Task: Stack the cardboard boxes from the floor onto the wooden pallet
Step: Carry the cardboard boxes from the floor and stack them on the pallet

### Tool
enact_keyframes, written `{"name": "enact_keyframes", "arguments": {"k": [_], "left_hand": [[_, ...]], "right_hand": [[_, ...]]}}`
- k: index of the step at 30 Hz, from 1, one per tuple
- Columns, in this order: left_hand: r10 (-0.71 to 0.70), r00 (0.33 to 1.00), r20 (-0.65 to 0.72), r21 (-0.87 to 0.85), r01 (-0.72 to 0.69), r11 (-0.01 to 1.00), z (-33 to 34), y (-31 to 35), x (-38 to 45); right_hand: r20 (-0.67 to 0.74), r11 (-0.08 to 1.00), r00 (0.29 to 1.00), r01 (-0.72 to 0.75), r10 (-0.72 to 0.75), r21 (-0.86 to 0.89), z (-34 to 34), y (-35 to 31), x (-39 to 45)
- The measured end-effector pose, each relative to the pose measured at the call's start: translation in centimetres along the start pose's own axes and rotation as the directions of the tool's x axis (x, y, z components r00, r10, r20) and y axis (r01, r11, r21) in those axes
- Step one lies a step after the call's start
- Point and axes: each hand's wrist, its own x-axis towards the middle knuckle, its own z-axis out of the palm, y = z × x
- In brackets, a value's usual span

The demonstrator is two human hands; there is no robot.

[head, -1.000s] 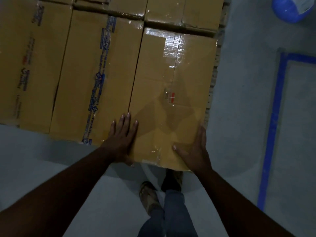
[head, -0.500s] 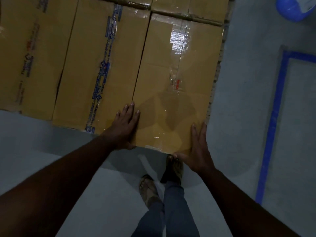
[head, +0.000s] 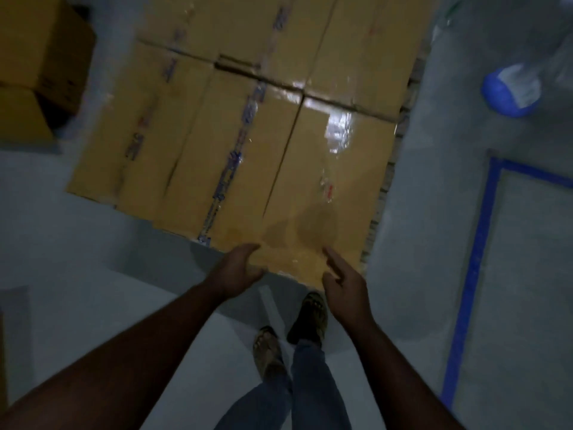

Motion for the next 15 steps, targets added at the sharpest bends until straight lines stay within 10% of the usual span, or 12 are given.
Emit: {"name": "enact_keyframes", "arguments": {"k": [6, 15], "left_hand": [[-0.188, 0.944, -0.269, -0.452, 0.049, 0.891, -7.7, 4.0, -15.4], [-0.437, 0.711, -0.551, -0.73, -0.157, 0.665, -12.8, -2.6, -35.9]], "right_hand": [[0.115, 0.906, 0.991, -0.115, 0.074, 0.407, 0.6, -16.6, -8.0], [0.435, 0.964, 0.895, -0.028, -0.093, 0.265, 12.1, -28.1, -20.1]]}}
